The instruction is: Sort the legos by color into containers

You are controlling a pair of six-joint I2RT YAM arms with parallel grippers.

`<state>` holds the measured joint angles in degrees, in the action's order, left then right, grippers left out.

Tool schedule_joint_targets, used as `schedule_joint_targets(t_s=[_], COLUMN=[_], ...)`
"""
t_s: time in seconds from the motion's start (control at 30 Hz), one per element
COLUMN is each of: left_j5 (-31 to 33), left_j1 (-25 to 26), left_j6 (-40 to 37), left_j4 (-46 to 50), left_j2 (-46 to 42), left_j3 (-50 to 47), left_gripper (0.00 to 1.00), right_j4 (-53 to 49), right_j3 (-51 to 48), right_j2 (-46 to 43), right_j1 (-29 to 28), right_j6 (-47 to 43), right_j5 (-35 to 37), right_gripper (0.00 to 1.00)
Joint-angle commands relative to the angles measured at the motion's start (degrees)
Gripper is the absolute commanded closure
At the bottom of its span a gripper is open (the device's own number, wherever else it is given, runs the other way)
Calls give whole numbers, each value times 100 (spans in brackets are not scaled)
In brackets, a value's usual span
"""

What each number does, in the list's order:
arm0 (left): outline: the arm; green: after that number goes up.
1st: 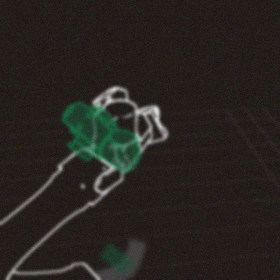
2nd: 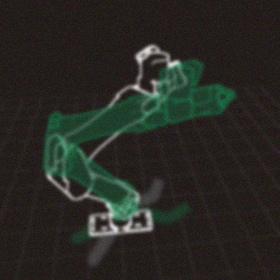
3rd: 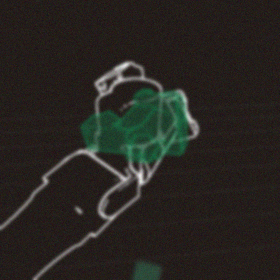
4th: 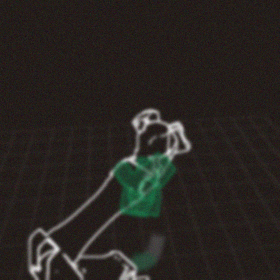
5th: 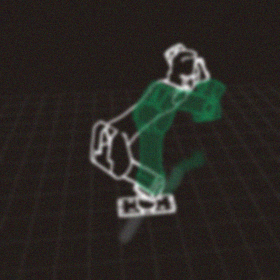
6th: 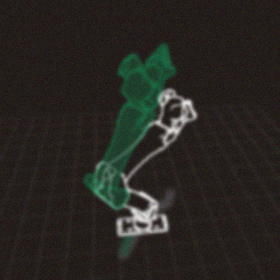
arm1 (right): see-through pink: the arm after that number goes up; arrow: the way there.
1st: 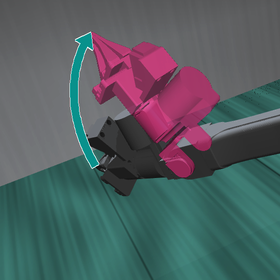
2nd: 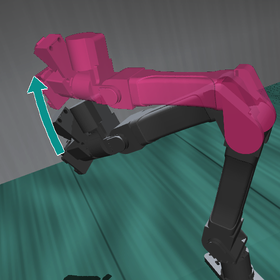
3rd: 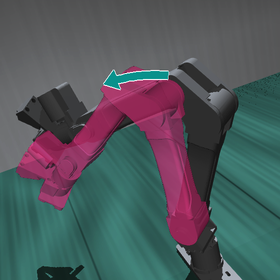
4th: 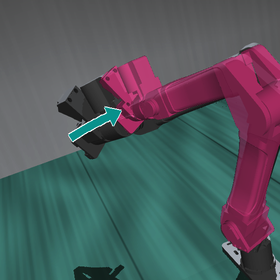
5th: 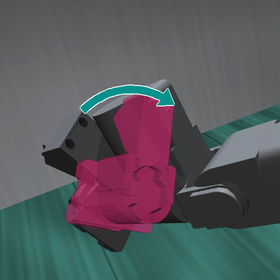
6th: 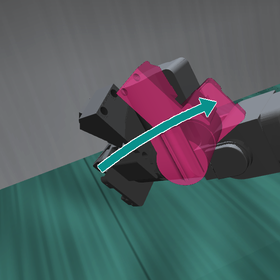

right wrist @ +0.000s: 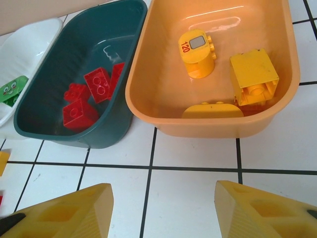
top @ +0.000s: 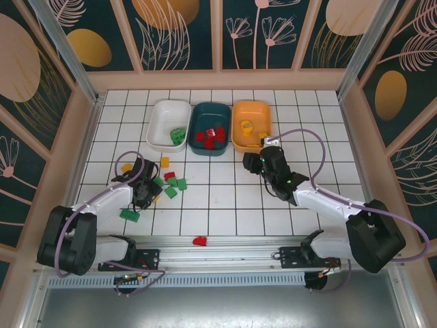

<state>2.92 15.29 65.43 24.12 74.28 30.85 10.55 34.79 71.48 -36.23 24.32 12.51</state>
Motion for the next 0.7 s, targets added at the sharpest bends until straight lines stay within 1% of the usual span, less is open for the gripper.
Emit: schedule_joint_targets(t_s=[0.0,0.17,0.27,0.5,0.57,0.67], left_j5=[-272,-145,-43,-172,-239,-237], left_j1=[-23,-17,-22,-6,17,181], left_j6=[-151,-294,-420,-628,-674,-711], left_j4=[-1023,-1040,-965,-708,-707,-772], left_j2=[240,-101,-476,-1337,-1488,-1581], left_j3=[-255,-237,-197,148,284,536], left_gripper=[57,61,61,63,63,64], right_j4=[90,71,53,123,148,167], right_j3=[87,77,72,78,73,48], right_j2=[-175,-243,-275,-130,-92,-68], right_j1=[-24,-17,-22,2,17,79], right_j6=[-50,-41,-41,-8,8,59], right_j5=[86,74,85,111,120,152], right_gripper=[42,42,42,42,42,42])
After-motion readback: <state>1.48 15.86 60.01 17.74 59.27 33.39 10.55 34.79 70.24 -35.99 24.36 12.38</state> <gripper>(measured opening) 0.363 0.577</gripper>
